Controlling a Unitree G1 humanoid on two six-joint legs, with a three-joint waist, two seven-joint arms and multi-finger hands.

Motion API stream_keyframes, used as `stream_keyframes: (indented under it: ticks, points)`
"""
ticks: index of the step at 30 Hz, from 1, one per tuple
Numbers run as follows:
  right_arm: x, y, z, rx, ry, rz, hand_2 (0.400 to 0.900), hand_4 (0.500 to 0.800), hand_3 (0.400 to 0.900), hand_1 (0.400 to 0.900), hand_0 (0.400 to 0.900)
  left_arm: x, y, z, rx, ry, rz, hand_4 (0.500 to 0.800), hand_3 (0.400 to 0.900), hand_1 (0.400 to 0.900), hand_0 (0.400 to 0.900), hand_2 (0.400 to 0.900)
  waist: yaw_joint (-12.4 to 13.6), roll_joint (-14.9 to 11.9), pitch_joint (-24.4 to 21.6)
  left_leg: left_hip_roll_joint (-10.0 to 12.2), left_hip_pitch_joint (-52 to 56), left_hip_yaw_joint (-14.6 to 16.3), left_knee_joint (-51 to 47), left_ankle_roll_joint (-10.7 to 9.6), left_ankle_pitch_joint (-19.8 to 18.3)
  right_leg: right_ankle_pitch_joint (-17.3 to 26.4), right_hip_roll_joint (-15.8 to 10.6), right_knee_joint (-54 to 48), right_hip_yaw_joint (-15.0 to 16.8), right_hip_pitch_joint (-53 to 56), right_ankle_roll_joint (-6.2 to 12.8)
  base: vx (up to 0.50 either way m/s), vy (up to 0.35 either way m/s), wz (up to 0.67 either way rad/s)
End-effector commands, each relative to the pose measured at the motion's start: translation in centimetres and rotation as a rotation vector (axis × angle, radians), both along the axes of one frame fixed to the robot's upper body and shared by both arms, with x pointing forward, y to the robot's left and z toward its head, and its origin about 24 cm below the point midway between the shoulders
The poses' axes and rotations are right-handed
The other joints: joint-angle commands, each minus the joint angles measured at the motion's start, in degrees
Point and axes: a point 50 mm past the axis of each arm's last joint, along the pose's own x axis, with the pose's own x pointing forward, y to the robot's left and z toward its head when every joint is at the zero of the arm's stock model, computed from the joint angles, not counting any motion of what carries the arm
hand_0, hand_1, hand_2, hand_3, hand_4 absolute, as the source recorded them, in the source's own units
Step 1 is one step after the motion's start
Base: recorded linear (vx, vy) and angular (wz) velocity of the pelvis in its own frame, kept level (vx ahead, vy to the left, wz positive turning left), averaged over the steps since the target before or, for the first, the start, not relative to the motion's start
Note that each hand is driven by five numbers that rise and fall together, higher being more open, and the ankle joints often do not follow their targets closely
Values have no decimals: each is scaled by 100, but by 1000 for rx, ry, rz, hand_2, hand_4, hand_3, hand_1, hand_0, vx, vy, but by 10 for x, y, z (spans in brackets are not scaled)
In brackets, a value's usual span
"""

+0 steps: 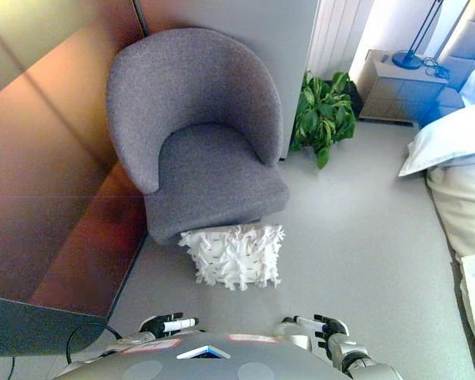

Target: Pick up the pillow and put it on the sofa.

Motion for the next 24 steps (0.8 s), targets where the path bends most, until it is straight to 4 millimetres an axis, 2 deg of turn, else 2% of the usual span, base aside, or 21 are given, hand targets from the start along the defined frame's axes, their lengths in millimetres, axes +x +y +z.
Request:
stream_keyframes:
  ticks: [1, 5, 7, 10, 11, 14, 17, 20, 22, 24]
  points:
    - [27, 5, 2, -2, -45, 5, 900, 800, 900, 900, 900, 34, 8, 7, 58, -93, -65, 800, 900, 900, 900, 900, -63, 32, 319, -61, 2, -24, 28, 176, -172, -762, 390, 492, 309, 34, 38, 34, -190, -9]
    - [30, -1, 4, -18, -49, -1, 900, 800, 900, 900, 900, 44, 4, 10, 21, -144, -34, 800, 900, 900, 900, 900, -172, -21, 499, 246, -343, 30, 824, 11, -170, -818, 470, 725, 580, -181, -116, -11, -197, -20]
    - [30, -6, 5, -32, -39, 0, 900, 800, 900, 900, 900, 51, 2, 11, 3, -187, 34, 800, 900, 900, 900, 900, -207, -112, 621, 405, -589, 82, 1536, 39, -182, -782, 461, 787, 634, -270, -215, -4, -203, -34]
    - [21, -15, 5, -57, 0, -15, 900, 800, 900, 900, 900, 53, 3, 13, -34, -239, 129, 800, 900, 900, 900, 900, -134, -147, 782, 451, -1091, -138, 2239, 75, 93, -817, 533, 804, 767, -183, -321, 102, -121, -33]
    - [17, -18, 5, -66, 11, -23, 900, 800, 900, 900, 900, 53, 3, 13, -45, -251, 147, 800, 900, 900, 900, 900, -104, -124, 828, 464, -1193, -116, 2165, 35, 198, -857, 560, 803, 772, -119, -320, 180, 0, -17]
    - [6, -31, 7, -85, 31, -40, 900, 800, 900, 900, 900, 53, 1, 14, -95, -291, 212, 800, 900, 900, 900, 900, -1, 58, 913, 629, -1340, 51, 1218, -199, 834, -1076, 651, 766, 607, 190, -293, 269, 112, -8]
    - [2, -38, 9, -86, 22, -42, 900, 800, 900, 900, 900, 48, 0, 12, -125, -300, 276, 800, 900, 900, 900, 900, 190, 181, 925, 643, -1610, -108, 153, -398, 1485, -1302, 709, 678, 577, 606, -255, 341, 138, -25]
    - [-2, -38, 9, -68, 16, -32, 900, 800, 900, 900, 900, 41, 3, 11, -108, -301, 328, 800, 900, 900, 900, 900, 300, 217, 866, 760, -1969, -112, -17, -500, 1640, -1639, 728, 710, 549, 925, -249, 393, 140, -24]
    - [-2, -35, 8, -54, 6, -15, 900, 800, 900, 900, 900, 37, 4, 11, -97, -305, 343, 800, 900, 900, 900, 900, 350, 271, 795, 809, -2062, 192, -17, -543, 1723, -1871, 711, 792, 473, 1141, -236, 456, 199, -2]
    - [0, -32, 7, -38, -11, -15, 900, 800, 900, 900, 900, 36, 4, 10, -89, -302, 344, 800, 900, 900, 900, 900, 378, 225, 730, 717, -2040, 418, 24, -558, 1696, -2139, 582, 931, 383, 1351, -194, 476, 232, 10]
